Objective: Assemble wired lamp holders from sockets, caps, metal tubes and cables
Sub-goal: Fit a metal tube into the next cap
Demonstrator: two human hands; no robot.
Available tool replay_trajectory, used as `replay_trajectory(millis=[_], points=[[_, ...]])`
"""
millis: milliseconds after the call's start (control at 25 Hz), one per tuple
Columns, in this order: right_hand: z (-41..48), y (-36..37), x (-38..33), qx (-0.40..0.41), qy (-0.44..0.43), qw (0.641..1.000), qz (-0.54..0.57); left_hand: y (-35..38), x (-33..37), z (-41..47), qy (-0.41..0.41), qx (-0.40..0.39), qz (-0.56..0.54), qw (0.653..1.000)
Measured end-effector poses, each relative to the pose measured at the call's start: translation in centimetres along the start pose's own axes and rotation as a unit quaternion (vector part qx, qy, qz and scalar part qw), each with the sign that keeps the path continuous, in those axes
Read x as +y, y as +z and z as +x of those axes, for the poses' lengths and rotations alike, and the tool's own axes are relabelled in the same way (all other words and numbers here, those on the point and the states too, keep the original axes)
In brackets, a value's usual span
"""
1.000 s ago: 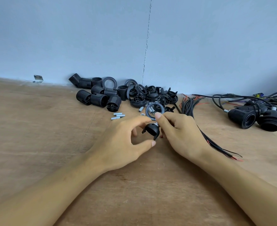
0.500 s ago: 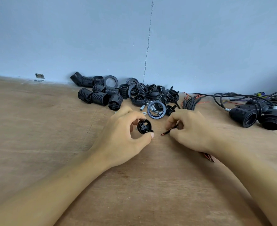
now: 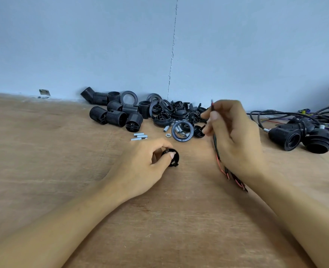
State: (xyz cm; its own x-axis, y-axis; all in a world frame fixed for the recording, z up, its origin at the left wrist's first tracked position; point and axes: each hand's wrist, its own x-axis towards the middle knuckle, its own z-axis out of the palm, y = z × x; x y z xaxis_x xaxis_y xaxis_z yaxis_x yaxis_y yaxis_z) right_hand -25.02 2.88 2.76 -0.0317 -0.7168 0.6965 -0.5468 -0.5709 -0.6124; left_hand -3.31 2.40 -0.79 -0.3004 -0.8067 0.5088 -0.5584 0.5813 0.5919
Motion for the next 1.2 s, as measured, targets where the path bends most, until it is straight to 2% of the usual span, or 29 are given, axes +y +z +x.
replay_trajectory(millis=[120,200,360,480,600,680,800,880,920,960,1120,1200], points=[[0.0,0.5,-1.9,0.005,-0.009,0.988,0.156,0.0,-0.1,0.0,0.004,0.018,-0.001,1.0],[0.2,0.8,-2.8,-0.01,0.005,0.976,0.216,0.0,-0.1,0.2,0.0,0.026,0.002,1.0],[-0.1,1.1,-2.7,-0.083,0.108,0.968,0.209,-0.1,0.0,0.2,-0.044,0.04,-0.012,0.998],[-0.5,1.5,-2.1,-0.095,0.166,0.957,0.219,-0.4,0.4,0.3,-0.077,0.072,-0.048,0.993],[-0.3,1.5,-2.0,-0.095,0.184,0.948,0.242,-0.6,0.6,0.4,-0.093,0.111,-0.068,0.987],[-0.4,1.4,-1.9,-0.091,0.161,0.956,0.227,-0.7,0.7,0.4,-0.106,0.132,-0.086,0.982],[-0.7,1.2,-2.0,-0.053,0.038,0.994,0.087,-0.8,0.7,0.5,-0.131,0.151,-0.095,0.975],[-0.7,0.9,-2.0,-0.01,-0.059,0.998,-0.017,-0.8,0.6,0.5,-0.147,0.144,-0.121,0.971],[-0.7,0.8,-2.0,0.019,-0.079,0.996,-0.041,-0.8,0.6,0.6,-0.157,0.133,-0.143,0.968],[-0.5,0.6,-1.9,0.054,-0.07,0.995,-0.044,-0.8,0.7,0.6,-0.163,0.12,-0.161,0.966],[0.9,-0.5,-1.4,0.216,0.074,0.973,0.028,-0.9,0.9,0.4,-0.151,0.082,-0.155,0.973],[1.3,-1.1,-0.9,0.258,0.115,0.958,0.047,-0.9,1.0,0.4,-0.147,0.07,-0.14,0.977]])
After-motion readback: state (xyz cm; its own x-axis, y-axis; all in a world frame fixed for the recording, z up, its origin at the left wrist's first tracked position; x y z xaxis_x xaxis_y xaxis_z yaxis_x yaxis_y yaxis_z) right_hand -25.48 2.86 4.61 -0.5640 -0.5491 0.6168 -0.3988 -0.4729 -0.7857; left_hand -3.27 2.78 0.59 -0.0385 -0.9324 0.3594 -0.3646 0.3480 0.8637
